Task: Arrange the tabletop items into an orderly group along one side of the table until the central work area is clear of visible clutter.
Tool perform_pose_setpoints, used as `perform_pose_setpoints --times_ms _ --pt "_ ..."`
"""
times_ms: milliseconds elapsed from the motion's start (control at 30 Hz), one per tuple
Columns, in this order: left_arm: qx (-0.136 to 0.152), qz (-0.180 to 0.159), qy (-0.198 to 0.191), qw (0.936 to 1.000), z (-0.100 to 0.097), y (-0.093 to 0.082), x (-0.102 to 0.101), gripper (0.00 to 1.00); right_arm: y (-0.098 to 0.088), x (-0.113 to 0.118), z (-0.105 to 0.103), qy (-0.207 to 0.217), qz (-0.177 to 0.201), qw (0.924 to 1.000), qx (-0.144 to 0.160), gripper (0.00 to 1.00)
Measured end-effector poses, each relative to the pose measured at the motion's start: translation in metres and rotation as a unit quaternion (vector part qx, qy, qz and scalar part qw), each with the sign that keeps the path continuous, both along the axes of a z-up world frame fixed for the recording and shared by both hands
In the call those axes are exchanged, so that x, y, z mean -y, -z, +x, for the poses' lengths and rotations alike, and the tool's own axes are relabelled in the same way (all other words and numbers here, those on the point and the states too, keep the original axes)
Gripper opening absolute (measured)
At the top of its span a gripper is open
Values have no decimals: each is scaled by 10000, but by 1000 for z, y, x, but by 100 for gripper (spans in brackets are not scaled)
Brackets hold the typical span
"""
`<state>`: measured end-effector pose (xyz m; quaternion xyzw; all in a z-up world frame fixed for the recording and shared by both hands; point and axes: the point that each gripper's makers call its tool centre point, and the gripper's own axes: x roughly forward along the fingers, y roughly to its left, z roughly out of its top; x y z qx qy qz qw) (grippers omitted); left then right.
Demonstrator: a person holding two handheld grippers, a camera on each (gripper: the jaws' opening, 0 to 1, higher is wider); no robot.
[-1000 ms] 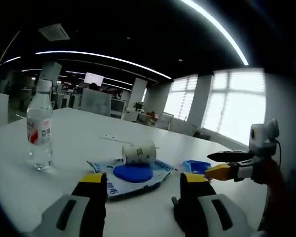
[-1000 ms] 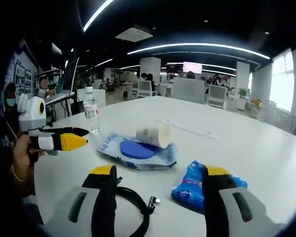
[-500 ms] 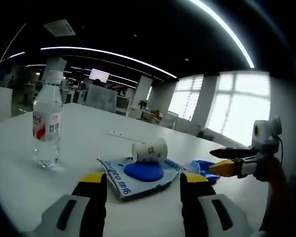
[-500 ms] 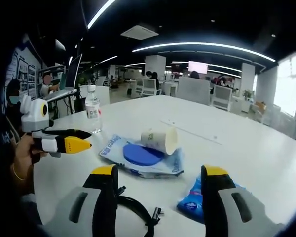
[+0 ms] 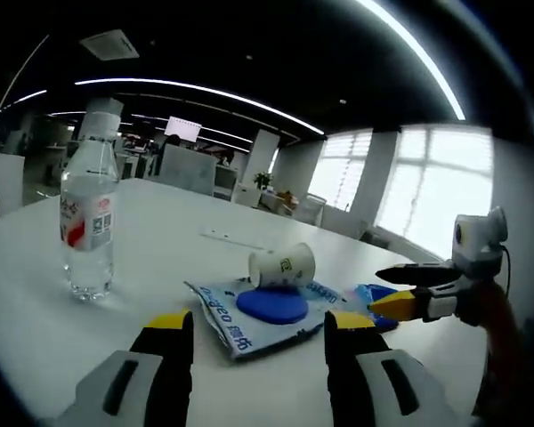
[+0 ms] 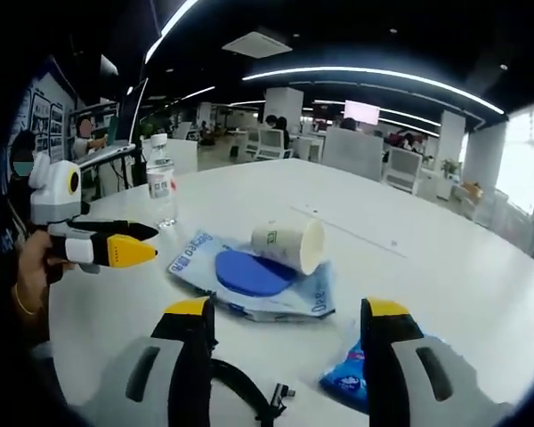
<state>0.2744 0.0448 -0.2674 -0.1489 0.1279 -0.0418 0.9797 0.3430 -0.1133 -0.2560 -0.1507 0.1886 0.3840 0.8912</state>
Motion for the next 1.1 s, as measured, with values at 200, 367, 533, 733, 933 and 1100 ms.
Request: perform_pose_setpoints --times_ms 200,367,533,733,933,1100 --pt "-30 110 71 9999 4 0 2 58 4 -2 7 47 -93 9999 14 58" --pt "-69 40 88 9999 9 2 1 58 9 -4 11 71 -216 9997 -16 57" --pt "-180 32 132 9997 13 7 1 58 11 -6 15 124 -297 9995 6 54" --pt "-265 32 124 9996 16 12 -1 58 16 -10 21 148 -433 9989 -63 51" --pt "-332 135 10 9994 21 15 -9 55 21 -14 21 139 -565 9982 -169 48" --pt "-363 56 11 9993 25 16 -10 55 27 -13 28 172 -744 9968 -225 47"
